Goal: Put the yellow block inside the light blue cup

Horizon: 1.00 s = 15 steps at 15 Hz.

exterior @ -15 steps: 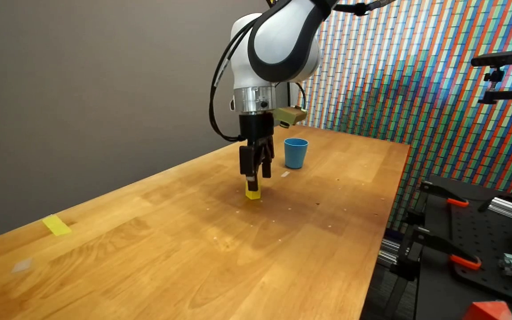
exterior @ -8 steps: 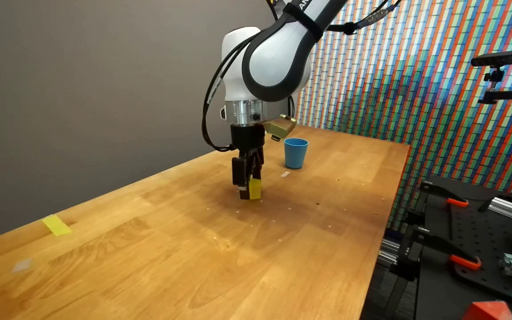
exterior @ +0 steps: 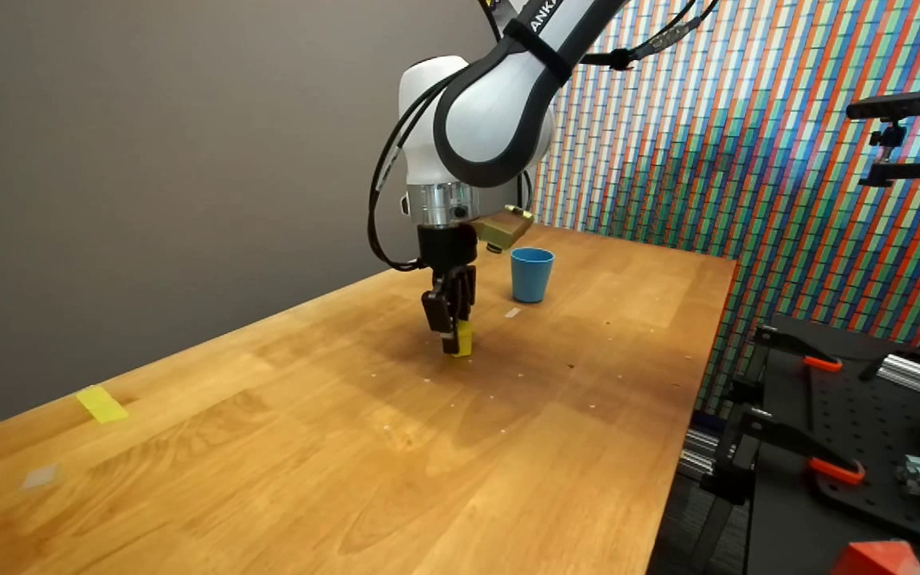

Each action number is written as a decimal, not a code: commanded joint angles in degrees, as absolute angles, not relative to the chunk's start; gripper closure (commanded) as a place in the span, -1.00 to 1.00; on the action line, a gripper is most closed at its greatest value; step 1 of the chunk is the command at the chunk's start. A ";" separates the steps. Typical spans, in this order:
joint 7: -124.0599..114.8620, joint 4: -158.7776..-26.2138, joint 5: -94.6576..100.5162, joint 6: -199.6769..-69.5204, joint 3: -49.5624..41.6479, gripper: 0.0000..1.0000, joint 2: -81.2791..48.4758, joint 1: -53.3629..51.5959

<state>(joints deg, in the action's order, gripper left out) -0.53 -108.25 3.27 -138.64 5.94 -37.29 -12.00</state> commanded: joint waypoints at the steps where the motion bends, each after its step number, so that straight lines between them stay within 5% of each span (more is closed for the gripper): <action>1: -5.74 -109.53 5.03 -131.47 3.30 0.55 -33.35 -13.23; 15: -33.04 -110.67 14.92 -130.53 -8.85 0.54 -21.13 -9.35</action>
<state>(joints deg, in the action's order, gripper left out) -26.24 -109.58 13.07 -130.98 -7.25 -21.54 -10.19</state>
